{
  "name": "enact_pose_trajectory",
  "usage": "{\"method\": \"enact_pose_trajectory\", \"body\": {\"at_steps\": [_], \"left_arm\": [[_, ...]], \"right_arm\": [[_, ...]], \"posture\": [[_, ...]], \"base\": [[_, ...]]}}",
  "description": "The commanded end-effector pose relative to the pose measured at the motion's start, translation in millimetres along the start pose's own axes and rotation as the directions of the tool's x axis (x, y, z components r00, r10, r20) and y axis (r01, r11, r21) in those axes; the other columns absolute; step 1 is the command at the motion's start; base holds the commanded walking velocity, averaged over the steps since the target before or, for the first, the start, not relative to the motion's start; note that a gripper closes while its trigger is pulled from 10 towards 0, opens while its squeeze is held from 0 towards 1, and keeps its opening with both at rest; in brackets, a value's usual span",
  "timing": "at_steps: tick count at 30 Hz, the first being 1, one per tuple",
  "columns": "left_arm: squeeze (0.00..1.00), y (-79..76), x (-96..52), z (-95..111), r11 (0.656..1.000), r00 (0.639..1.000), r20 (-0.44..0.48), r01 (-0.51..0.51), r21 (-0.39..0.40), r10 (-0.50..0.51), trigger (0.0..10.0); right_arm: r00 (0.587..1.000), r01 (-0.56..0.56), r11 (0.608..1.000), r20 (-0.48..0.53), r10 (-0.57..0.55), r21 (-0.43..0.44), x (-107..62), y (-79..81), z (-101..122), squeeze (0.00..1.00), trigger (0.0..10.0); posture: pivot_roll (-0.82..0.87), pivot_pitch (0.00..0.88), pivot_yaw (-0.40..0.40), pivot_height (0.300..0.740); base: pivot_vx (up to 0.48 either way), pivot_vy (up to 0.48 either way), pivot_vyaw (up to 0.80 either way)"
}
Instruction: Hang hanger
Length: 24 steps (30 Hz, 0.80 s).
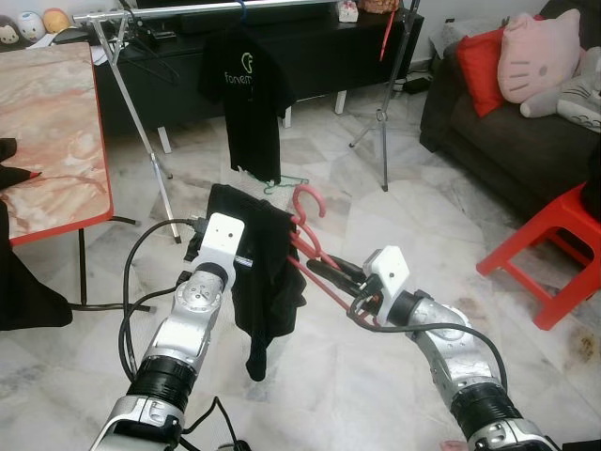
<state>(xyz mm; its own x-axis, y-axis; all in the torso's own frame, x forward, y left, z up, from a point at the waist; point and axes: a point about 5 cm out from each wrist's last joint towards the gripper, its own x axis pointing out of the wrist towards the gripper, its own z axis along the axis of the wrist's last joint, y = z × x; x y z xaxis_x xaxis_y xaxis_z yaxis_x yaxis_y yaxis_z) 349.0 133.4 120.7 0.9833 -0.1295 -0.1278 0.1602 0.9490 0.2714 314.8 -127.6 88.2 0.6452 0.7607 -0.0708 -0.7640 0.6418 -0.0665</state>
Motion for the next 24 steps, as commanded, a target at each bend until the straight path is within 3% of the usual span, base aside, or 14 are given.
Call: {"method": "enact_pose_trajectory", "body": {"at_steps": [1,4,5,6,7,24], "left_arm": [[0.0,-8.0,1.0,4.0,0.999,0.999,0.017,0.047,-0.014,-0.046,10.0],[0.0,-9.6,0.8,3.8,0.998,0.999,0.016,0.052,-0.022,-0.052,9.2],[0.0,-9.4,0.7,3.6,0.999,0.999,0.015,0.048,-0.021,-0.048,4.9],[0.0,-9.0,0.7,3.3,0.999,0.999,0.013,0.043,-0.022,-0.043,4.1],[0.0,-8.2,0.9,2.7,0.999,0.999,0.009,0.038,-0.021,-0.038,0.0],[0.0,-3.1,1.8,-0.9,1.0,1.0,-0.009,0.014,-0.028,-0.015,0.0]], "right_arm": [[0.998,-0.031,0.999,0.052,0.032,-0.015,2.2,1.9,11.2,0.0,0.0],[0.998,-0.045,0.999,0.05,0.046,-0.012,1.9,3.3,10.7,0.0,0.0],[0.997,-0.05,0.999,0.049,0.051,-0.011,1.7,4.0,10.5,0.0,0.0],[0.997,-0.052,0.999,0.049,0.053,-0.01,1.6,4.4,10.3,0.0,0.0],[0.997,-0.053,0.999,0.049,0.054,-0.01,1.4,4.5,10.1,0.0,0.0],[0.996,-0.072,0.997,0.043,0.072,-0.001,-0.4,5.3,10.0,0.0,0.0]], "posture": [[-0.01,0.076,-0.036,0.74],[-0.02,0.076,-0.035,0.74],[-0.02,0.076,-0.035,0.74],[-0.02,0.076,-0.035,0.74],[-0.02,0.076,-0.035,0.74],[-0.02,0.074,-0.034,0.74]], "base": [[0.0,0.0,0.0],[0.0,0.0,0.0],[0.0,0.0,0.0],[0.0,0.0,0.0],[0.0,0.0,0.0],[0.0,0.0,0.0]]}}
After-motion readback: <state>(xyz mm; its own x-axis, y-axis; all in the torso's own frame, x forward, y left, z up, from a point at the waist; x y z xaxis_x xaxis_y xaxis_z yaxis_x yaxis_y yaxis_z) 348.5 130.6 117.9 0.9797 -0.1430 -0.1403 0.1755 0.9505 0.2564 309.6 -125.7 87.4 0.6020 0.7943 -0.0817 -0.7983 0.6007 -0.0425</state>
